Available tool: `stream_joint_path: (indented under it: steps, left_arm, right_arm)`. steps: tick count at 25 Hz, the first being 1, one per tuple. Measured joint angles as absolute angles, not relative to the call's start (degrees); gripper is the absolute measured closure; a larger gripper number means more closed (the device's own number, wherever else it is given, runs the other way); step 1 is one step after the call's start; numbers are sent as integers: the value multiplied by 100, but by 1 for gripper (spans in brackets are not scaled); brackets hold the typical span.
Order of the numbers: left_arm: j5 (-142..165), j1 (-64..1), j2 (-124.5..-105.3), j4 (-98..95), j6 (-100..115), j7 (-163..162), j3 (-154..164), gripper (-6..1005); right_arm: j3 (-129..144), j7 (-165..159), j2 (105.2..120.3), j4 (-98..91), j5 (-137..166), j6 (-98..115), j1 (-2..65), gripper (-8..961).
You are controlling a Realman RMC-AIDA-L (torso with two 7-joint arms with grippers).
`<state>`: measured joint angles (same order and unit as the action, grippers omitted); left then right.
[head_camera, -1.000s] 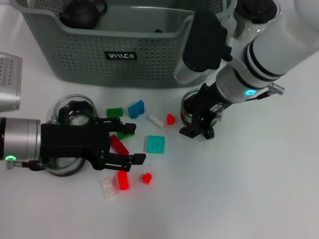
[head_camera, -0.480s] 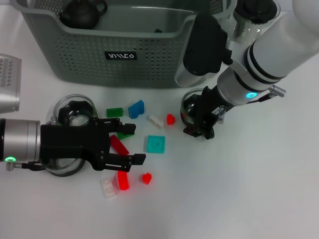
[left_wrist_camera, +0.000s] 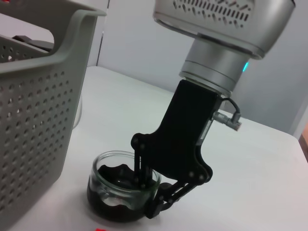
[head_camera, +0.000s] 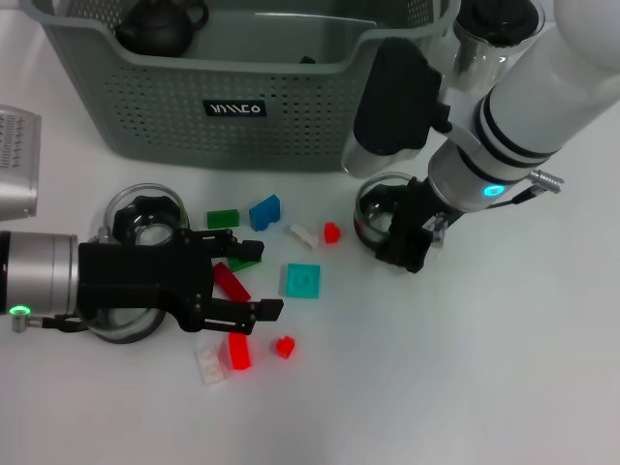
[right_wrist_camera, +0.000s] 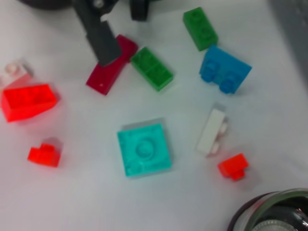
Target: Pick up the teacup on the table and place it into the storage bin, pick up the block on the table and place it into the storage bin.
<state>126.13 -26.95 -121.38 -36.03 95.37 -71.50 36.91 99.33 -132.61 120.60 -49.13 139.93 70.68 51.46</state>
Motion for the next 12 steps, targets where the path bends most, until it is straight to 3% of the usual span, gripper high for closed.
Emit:
stream_joint_path:
  steps: [12]
  left_arm:
    - [12622, -2648, -12145, -3603, 9522, -7119, 3671, 157]
  right_arm:
    - [9819, -13205, 12036, -5726, 13974, 7631, 4935, 897]
